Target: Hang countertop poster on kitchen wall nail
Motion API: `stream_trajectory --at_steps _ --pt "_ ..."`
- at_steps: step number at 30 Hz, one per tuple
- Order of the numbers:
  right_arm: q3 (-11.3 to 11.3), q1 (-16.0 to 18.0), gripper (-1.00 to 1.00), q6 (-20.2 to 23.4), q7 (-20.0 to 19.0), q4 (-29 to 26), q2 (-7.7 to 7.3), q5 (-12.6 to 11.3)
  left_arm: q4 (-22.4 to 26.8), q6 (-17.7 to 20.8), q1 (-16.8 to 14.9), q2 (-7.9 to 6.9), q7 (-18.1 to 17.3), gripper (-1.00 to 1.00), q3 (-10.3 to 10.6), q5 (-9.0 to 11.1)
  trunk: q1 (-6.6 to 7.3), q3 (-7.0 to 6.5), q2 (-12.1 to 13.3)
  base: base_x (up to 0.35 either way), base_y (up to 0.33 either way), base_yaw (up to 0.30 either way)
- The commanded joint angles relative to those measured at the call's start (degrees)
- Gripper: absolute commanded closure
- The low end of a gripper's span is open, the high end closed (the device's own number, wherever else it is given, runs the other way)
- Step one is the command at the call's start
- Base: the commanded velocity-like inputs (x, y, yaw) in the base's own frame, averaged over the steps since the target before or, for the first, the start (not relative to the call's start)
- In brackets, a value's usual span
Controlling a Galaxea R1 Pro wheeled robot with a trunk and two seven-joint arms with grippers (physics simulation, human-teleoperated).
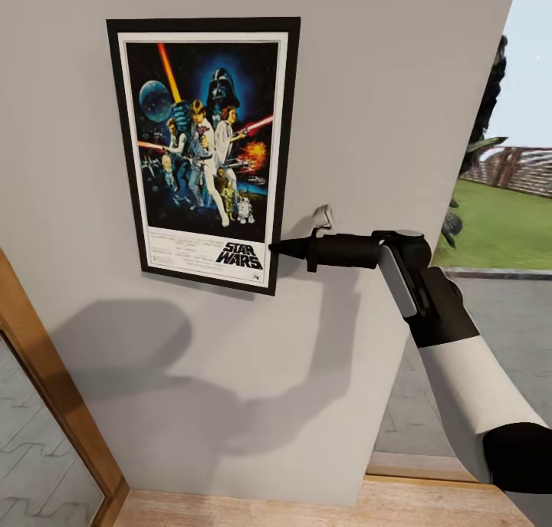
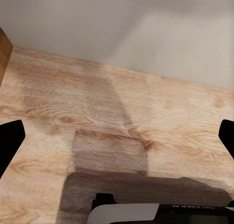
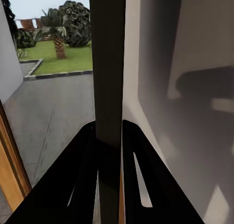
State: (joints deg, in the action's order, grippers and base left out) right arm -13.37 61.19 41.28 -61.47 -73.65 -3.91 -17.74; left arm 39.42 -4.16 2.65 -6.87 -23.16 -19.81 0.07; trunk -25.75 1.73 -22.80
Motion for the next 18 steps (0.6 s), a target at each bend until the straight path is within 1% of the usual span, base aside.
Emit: stream_trajectory --at_steps 1,13,18 --pt "-0.08 0.07 1.0 0.47 0.03 0.0 -0.05 -0.46 0.04 -0.06 -0.02 0.02 -0.31 -1.0 -0.15 0.0 -0.04 0.12 -0.13 0.0 0.012 0.0" --pt "-0.08 0.07 1.0 0.47 0.03 0.0 -0.03 -0.46 0.04 -0.06 -0.02 0.02 -0.49 -1.0 -0.15 0.02 -0.04 0.12 -0.13 0.0 0.006 0.0" --pt "-0.08 0.07 1.0 0.47 0.04 0.0 -0.04 -0.46 0.04 -0.06 -0.02 0.01 -0.56 -1.0 -0.15 0.02 -0.04 0.12 -0.13 0.0 0.099 0.0"
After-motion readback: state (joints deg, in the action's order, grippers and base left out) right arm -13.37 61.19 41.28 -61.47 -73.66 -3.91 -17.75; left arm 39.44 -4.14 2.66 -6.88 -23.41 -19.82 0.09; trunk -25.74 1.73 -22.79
